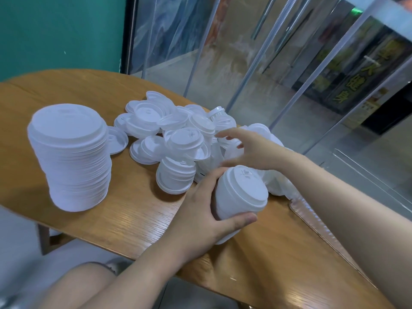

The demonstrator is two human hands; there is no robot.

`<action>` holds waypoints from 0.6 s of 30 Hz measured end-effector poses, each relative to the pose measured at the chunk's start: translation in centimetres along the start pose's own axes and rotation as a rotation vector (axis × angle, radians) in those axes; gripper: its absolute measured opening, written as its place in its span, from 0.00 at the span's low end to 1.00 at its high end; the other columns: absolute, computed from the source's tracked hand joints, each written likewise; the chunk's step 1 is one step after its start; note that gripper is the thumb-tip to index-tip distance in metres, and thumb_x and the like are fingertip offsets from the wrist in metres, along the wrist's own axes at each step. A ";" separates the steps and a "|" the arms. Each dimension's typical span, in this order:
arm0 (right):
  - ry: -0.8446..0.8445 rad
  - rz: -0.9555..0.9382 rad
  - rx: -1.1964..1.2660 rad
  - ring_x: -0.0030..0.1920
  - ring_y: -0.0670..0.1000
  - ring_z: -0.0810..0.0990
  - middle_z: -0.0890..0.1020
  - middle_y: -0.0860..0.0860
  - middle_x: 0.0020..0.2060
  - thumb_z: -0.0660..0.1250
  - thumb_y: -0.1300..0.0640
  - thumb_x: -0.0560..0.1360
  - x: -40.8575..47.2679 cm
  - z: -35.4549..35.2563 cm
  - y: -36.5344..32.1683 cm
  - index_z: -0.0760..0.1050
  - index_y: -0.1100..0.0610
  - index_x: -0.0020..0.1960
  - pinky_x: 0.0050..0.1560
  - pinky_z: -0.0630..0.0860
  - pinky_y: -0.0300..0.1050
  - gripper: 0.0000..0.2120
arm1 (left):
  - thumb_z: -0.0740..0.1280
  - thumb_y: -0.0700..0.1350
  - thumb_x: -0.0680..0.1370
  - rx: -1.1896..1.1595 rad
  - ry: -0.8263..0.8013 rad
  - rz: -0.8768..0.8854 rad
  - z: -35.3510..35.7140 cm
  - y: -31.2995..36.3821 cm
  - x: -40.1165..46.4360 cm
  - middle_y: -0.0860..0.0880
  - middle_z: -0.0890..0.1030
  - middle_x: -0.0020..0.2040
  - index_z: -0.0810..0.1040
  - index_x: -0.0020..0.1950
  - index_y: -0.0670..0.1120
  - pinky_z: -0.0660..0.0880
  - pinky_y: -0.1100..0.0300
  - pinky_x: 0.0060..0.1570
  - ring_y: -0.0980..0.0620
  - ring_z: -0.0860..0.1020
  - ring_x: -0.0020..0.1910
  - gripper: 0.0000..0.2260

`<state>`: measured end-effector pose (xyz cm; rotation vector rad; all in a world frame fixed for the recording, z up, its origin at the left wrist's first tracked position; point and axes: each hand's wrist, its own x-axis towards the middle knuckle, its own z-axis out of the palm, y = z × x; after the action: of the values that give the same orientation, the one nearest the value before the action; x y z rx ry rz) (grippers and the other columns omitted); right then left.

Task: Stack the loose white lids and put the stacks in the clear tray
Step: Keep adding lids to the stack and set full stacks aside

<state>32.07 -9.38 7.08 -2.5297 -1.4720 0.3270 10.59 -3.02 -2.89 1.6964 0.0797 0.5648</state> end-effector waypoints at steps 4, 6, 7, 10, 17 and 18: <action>-0.051 -0.040 -0.051 0.64 0.36 0.70 0.72 0.36 0.65 0.80 0.49 0.71 1.7 1.6 1.0 0.70 0.45 0.75 0.59 0.65 0.25 0.35 | 0.81 0.61 0.67 0.007 -0.014 -0.005 -0.2 -0.2 0.2 0.63 0.76 0.69 0.70 0.71 0.64 0.71 0.54 0.70 0.59 0.73 0.70 0.36; -0.036 -0.049 -0.051 0.59 0.37 0.72 0.74 0.37 0.64 0.81 0.50 0.71 1.9 1.6 1.1 0.71 0.46 0.74 0.56 0.66 0.24 0.35 | 0.81 0.63 0.67 0.006 -0.030 -0.012 -0.4 -0.3 0.2 0.63 0.76 0.69 0.69 0.71 0.65 0.71 0.54 0.70 0.59 0.73 0.70 0.36; -0.023 -0.051 -0.043 0.58 0.35 0.73 0.75 0.36 0.63 0.81 0.49 0.70 1.9 1.5 1.2 0.72 0.45 0.73 0.56 0.67 0.23 0.34 | 0.80 0.63 0.66 0.007 -0.036 -0.015 -0.4 -0.4 0.2 0.63 0.76 0.68 0.69 0.71 0.66 0.71 0.53 0.70 0.58 0.73 0.70 0.36; 0.025 -0.038 -0.017 0.60 0.31 0.73 0.76 0.32 0.60 0.82 0.46 0.68 1.3 0.7 1.2 0.72 0.39 0.70 0.57 0.70 0.26 0.33 | 0.80 0.64 0.66 0.018 -0.042 -0.012 -0.7 -0.5 0.3 0.63 0.75 0.68 0.68 0.71 0.66 0.71 0.53 0.71 0.59 0.73 0.70 0.36; 0.118 -0.025 0.046 0.63 0.37 0.75 0.78 0.38 0.64 0.82 0.42 0.66 -0.9 -2.6 0.5 0.73 0.46 0.73 0.59 0.72 0.31 0.39 | 0.79 0.67 0.65 0.035 -0.024 -0.013 -0.6 -0.2 0.3 0.66 0.77 0.65 0.69 0.69 0.67 0.71 0.60 0.68 0.64 0.74 0.67 0.36; 0.129 -0.030 0.051 0.63 0.36 0.75 0.78 0.39 0.64 0.82 0.43 0.66 -1.2 -3.0 0.3 0.72 0.47 0.73 0.58 0.72 0.30 0.39 | 0.79 0.66 0.65 0.035 -0.021 -0.013 -0.6 -0.2 0.3 0.67 0.77 0.65 0.69 0.69 0.67 0.71 0.61 0.67 0.65 0.74 0.66 0.35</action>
<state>32.63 -10.76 9.95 -2.4369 -1.4341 0.1903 10.63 -2.34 -2.89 1.7338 0.0859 0.5384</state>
